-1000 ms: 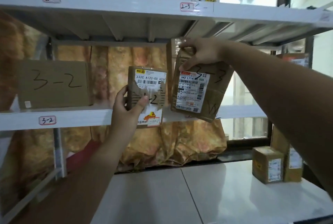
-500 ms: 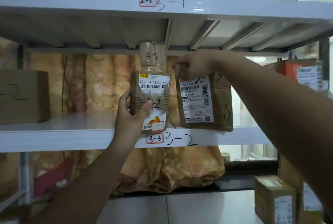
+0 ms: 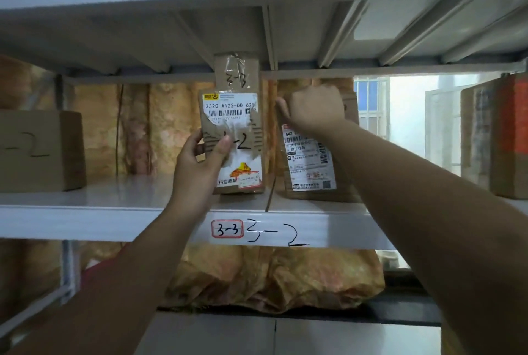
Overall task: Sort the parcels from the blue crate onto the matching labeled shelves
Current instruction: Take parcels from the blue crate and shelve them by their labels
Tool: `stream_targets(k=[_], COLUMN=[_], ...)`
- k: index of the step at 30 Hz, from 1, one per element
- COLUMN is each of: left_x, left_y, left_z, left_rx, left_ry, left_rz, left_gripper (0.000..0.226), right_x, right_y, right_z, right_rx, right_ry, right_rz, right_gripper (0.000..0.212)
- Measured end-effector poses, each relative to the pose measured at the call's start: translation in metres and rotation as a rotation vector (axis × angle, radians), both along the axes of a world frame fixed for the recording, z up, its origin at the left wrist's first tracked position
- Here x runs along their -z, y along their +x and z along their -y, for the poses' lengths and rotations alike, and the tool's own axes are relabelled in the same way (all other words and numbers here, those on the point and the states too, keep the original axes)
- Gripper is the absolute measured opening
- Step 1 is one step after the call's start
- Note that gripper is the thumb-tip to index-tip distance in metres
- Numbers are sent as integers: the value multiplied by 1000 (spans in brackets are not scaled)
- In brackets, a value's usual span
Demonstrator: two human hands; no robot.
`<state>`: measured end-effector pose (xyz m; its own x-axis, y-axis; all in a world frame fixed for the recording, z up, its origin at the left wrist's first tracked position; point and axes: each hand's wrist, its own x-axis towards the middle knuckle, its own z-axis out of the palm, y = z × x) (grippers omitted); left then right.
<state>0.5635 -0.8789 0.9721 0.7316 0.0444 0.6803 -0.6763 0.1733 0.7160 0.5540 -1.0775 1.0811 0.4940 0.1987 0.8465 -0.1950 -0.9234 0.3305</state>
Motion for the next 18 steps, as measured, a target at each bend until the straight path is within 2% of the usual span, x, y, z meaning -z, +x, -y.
stream_targets(k=[4, 7, 8, 10, 12, 14, 16, 18], left_x=[5, 8, 8, 7, 8, 9, 10, 10], left_y=[8, 16, 18, 21, 23, 24, 25, 26], left_z=[-3, -5, -6, -6, -6, -5, -5, -4], left_rx=[25, 14, 20, 34, 31, 26, 17, 23], left_ry=[13, 22, 22, 22, 16, 14, 19, 13], left_rz=[-50, -108, -133, -167, -179, -168, -153, -153], left_gripper=[55, 42, 39, 41, 43, 44, 45, 48], right_x=[1, -5, -7, -12, -12, -5, 6, 24], right_y=[19, 27, 29, 32, 32, 37, 42, 49], right_z=[-2, -3, -1, 7, 19, 35, 44, 47], right_rx=[-22, -116, -146, -136, -111, -206, -375, -450], right_ry=[-8, 121, 184, 306, 534, 920, 1283, 1418], right_rz=[-27, -36, 24, 263, 438, 443, 344, 263], right_gripper=[58, 50, 47, 41, 43, 54, 81, 114])
